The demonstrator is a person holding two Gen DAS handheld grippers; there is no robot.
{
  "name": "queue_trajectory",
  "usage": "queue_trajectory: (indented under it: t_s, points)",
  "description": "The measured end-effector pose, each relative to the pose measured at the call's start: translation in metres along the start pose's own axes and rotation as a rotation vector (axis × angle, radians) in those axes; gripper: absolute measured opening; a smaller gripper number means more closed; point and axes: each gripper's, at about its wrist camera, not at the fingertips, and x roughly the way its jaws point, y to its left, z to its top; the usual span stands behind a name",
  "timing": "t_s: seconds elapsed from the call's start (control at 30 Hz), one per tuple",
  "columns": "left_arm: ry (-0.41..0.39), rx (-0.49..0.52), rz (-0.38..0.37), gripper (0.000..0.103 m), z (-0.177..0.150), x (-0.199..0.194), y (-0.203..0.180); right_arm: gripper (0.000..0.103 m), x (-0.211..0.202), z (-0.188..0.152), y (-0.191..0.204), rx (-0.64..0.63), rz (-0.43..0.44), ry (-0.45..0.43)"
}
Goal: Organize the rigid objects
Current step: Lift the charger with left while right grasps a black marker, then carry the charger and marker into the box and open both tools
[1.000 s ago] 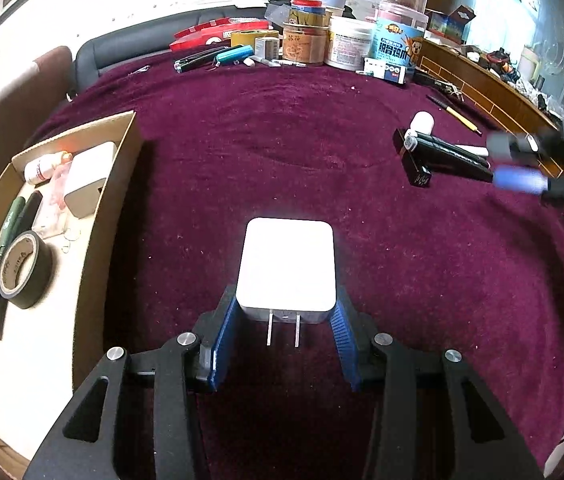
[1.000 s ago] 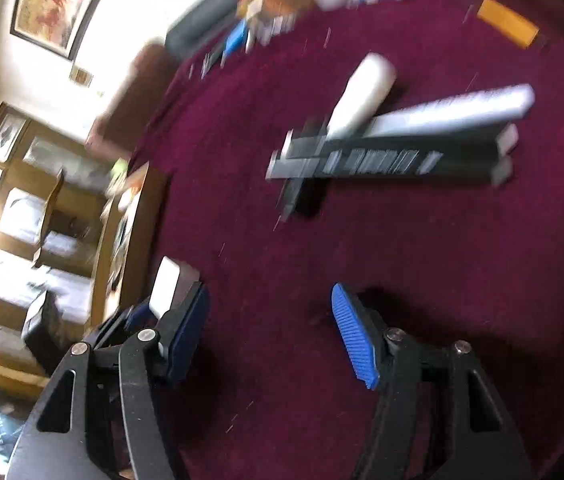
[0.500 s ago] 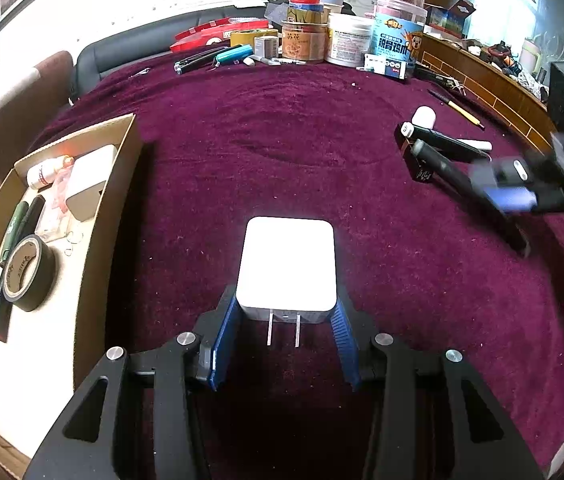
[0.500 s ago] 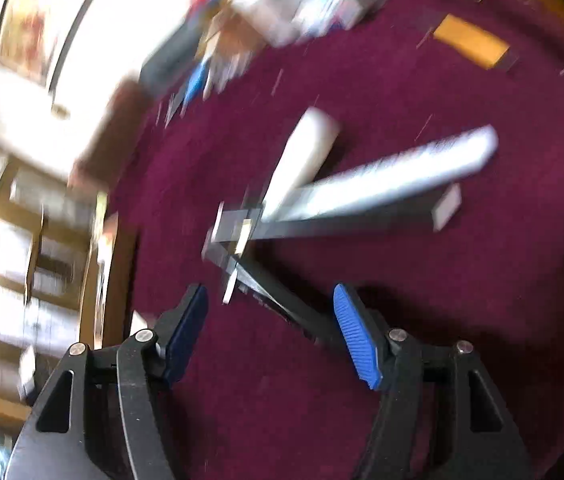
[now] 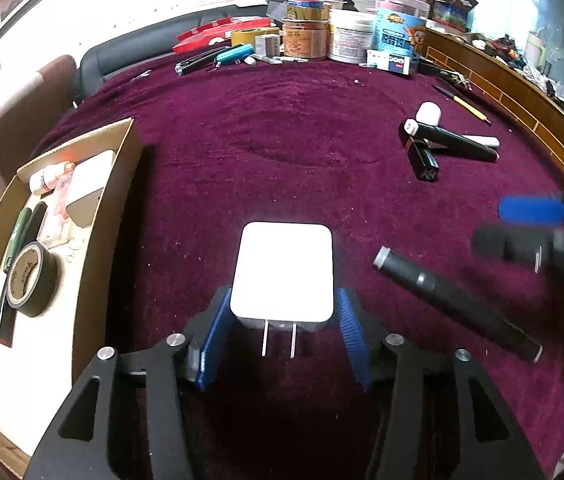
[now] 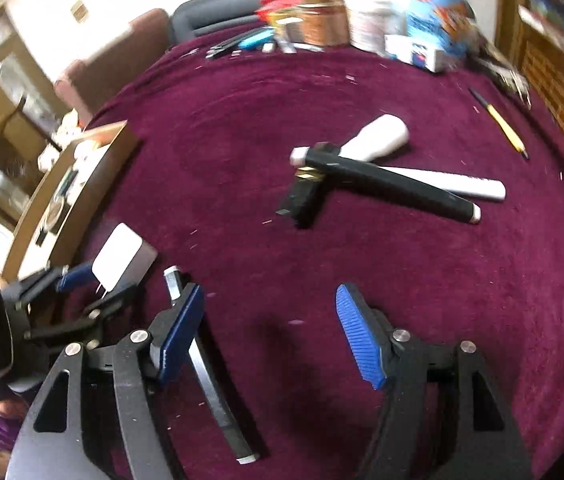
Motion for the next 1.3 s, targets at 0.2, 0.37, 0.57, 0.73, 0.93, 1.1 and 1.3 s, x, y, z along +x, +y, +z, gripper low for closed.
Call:
queue_trajectory:
  t_s: [0.2, 0.37, 0.57, 0.73, 0.93, 1.1, 1.3]
  points:
    - [-0.020, -0.063, -0.054, 0.039, -0.001, -0.004, 0.010, 0.043, 0.005, -0.022, 0.035, -0.130, -0.060, -0.005]
    - [-0.048, -0.122, -0.086, 0.039, -0.009, -0.018, 0.018, 0.034, 0.008, -0.029, 0.045, -0.197, -0.139, 0.001]
    - [-0.127, -0.105, -0.085, 0.039, -0.019, -0.054, 0.017, 0.023, 0.012, -0.033, 0.047, -0.192, -0.131, 0.006]
    - [-0.183, -0.126, -0.068, 0.039, -0.022, -0.076, 0.030, 0.012, 0.010, -0.038, 0.055, -0.210, -0.157, -0.011]
    - [-0.219, -0.196, -0.051, 0.039, -0.031, -0.097, 0.064, 0.012, -0.014, -0.031, 0.050, -0.117, -0.070, -0.063]
    - [-0.226, -0.280, -0.022, 0.039, -0.041, -0.108, 0.103, 0.012, -0.032, -0.023, 0.051, -0.049, 0.062, -0.088]
    - [-0.240, -0.349, 0.079, 0.039, -0.048, -0.119, 0.152, 0.012, -0.035, -0.004, 0.071, -0.005, 0.211, -0.073]
